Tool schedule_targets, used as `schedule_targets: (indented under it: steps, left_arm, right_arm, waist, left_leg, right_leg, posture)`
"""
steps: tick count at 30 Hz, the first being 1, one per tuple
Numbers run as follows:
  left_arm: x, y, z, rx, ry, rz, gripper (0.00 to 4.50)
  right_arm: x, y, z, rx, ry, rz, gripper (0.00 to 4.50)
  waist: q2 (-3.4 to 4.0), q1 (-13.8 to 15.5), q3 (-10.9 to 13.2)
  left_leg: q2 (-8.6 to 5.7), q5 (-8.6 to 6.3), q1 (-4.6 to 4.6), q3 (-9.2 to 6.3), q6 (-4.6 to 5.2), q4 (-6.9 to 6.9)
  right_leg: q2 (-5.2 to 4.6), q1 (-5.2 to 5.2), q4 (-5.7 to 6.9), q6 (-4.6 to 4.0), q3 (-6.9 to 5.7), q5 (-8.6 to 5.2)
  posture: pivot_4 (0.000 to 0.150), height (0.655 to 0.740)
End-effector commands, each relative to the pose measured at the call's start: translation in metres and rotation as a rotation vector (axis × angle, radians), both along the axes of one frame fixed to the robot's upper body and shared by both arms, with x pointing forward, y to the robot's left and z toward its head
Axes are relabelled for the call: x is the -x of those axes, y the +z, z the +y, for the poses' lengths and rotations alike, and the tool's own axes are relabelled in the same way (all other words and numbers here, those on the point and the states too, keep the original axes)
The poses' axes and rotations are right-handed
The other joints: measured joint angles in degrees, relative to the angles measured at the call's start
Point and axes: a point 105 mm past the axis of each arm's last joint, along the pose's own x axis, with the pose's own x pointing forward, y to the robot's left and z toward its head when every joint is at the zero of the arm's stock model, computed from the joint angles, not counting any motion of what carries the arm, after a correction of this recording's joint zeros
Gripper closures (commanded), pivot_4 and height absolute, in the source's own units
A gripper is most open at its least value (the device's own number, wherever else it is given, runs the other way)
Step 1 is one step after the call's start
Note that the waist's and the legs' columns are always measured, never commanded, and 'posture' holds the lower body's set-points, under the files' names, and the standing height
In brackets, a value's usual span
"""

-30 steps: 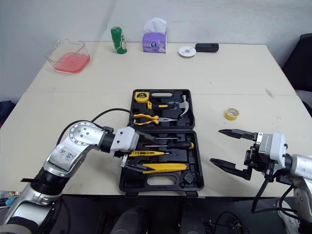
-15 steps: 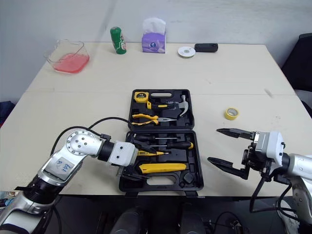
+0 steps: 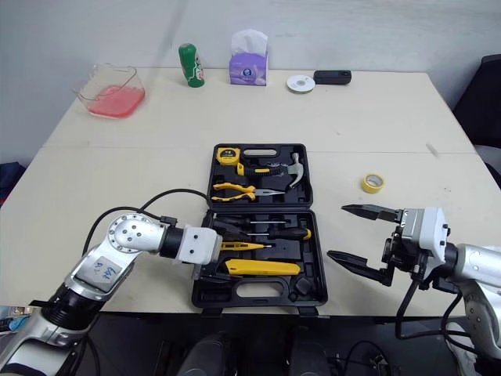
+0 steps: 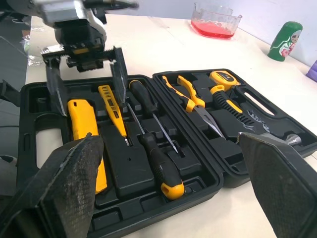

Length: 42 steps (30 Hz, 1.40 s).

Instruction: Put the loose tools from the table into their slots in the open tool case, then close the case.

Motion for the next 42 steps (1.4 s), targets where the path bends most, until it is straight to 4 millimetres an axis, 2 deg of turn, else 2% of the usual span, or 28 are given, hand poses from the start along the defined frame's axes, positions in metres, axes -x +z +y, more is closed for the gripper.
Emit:
schedule_targets:
  steps: [1, 7, 11, 18, 25, 29, 33, 35, 38, 39, 40, 42]
  left_arm:
    - [-0.011, 0.002, 0.006, -0.014, 0.053, -0.037, 0.25]
    - [-0.02, 0.014, 0.0, 0.047, 0.09, -0.065, 0.25]
    - [-0.019, 0.02, -0.003, 0.093, 0.096, -0.037, 0.25]
    - [-0.028, 0.034, -0.002, 0.15, 0.154, -0.028, 0.25]
    - [-0.049, 0.027, 0.011, 0.107, 0.284, -0.068, 0.25]
    - [-0.036, 0.039, 0.005, 0.192, 0.196, -0.029, 0.25]
    - [-0.014, 0.062, -0.002, 0.33, 0.054, 0.06, 0.25]
    - [-0.009, 0.066, -0.002, 0.352, 0.027, 0.075, 0.25]
    - [-0.003, 0.063, -0.004, 0.333, -0.014, 0.086, 0.25]
    - [-0.002, 0.06, -0.006, 0.325, -0.023, 0.095, 0.77]
    - [0.0, 0.058, -0.007, 0.319, -0.031, 0.102, 1.03]
    - [0.001, 0.054, -0.011, 0.313, -0.039, 0.111, 1.86]
  right_arm:
    - [0.003, 0.008, 0.001, -0.002, 0.019, -0.043, 0.0]
    - [0.003, 0.004, -0.002, -0.006, 0.021, -0.044, 0.0]
    - [0.002, 0.003, -0.004, -0.007, 0.02, -0.047, 0.0]
    - [0.002, 0.0, -0.004, -0.01, 0.019, -0.045, 0.0]
    - [0.002, -0.001, -0.002, -0.016, 0.017, -0.05, 0.0]
    - [0.002, 0.0, -0.002, -0.017, 0.015, -0.052, 0.0]
    - [0.001, 0.0, -0.003, -0.015, 0.009, -0.053, 0.0]
    - [0.001, -0.001, -0.003, -0.014, 0.007, -0.052, 0.0]
    - [0.001, -0.001, -0.004, -0.014, 0.006, -0.05, 0.0]
    - [0.001, -0.002, -0.004, -0.015, 0.007, -0.05, 0.0]
    - [0.002, -0.002, -0.004, -0.015, 0.007, -0.05, 0.0]
    - [0.002, -0.002, -0.005, -0.016, 0.007, -0.049, 0.0]
  waist:
    - [0.0, 0.0, 0.0]
    - [0.0, 0.1, 0.0]
    - [0.0, 0.0, 0.0]
    - [0.0, 0.0, 0.0]
    - [0.0, 0.0, 0.0]
    - [0.0, 0.0, 0.0]
    - [0.0, 0.0, 0.0]
    - [0.0, -0.1, 0.0]
    - [0.0, -0.1, 0.0]
    - [0.0, -0.1, 0.0]
    - [0.0, -0.1, 0.0]
    - [0.0, 0.0, 0.0]
  left_leg:
    - [0.0, 0.0, 0.0, 0.0, 0.0, 0.01]
    - [-0.02, 0.0, 0.0, 0.0, 0.01, 0.06]
    - [-0.02, -0.01, -0.01, 0.0, 0.03, 0.05]
    - [-0.01, 0.0, -0.01, 0.0, 0.03, 0.06]
    - [-0.02, 0.0, -0.01, 0.01, 0.03, 0.05]
    - [-0.01, -0.01, -0.03, 0.01, 0.02, 0.05]
    - [-0.01, -0.01, -0.03, 0.0, 0.02, 0.05]
    - [0.0, 0.0, -0.02, 0.0, 0.02, 0.06]
    - [-0.01, 0.0, 0.0, 0.01, 0.01, 0.06]
    - [-0.01, 0.0, 0.0, 0.01, 0.01, 0.06]
    - [-0.01, 0.0, -0.01, 0.01, 0.01, 0.06]
    - [-0.01, 0.0, -0.01, 0.01, 0.01, 0.06]
  right_leg:
    - [0.0, 0.0, 0.01, 0.0, 0.0, 0.0]
    - [-0.01, 0.01, 0.05, 0.01, 0.0, 0.0]
    - [0.0, 0.01, 0.04, 0.02, 0.0, 0.01]
    - [0.0, 0.01, 0.05, 0.02, 0.0, 0.01]
    - [0.04, 0.01, 0.04, 0.02, 0.0, 0.01]
    - [0.03, -0.01, 0.03, 0.02, -0.01, 0.01]
    - [-0.03, -0.01, 0.03, 0.02, 0.0, 0.01]
    - [-0.04, -0.01, 0.03, 0.02, 0.0, 0.01]
    - [0.02, 0.0, 0.04, 0.02, 0.0, 0.01]
    - [0.03, 0.0, 0.04, 0.02, 0.0, 0.01]
    - [0.04, 0.0, 0.04, 0.02, 0.0, 0.01]
    - [0.06, 0.0, 0.04, 0.02, 0.0, 0.01]
  posture:
    - [0.15, 0.74]
    - [0.15, 0.74]
    - [0.15, 0.74]
    - [0.15, 0.74]
    - [0.15, 0.74]
    - [0.15, 0.74]
    - [0.15, 0.74]
    - [0.15, 0.74]
    - [0.15, 0.74]
    - [0.15, 0.74]
    - [0.15, 0.74]
    - [0.15, 0.74]
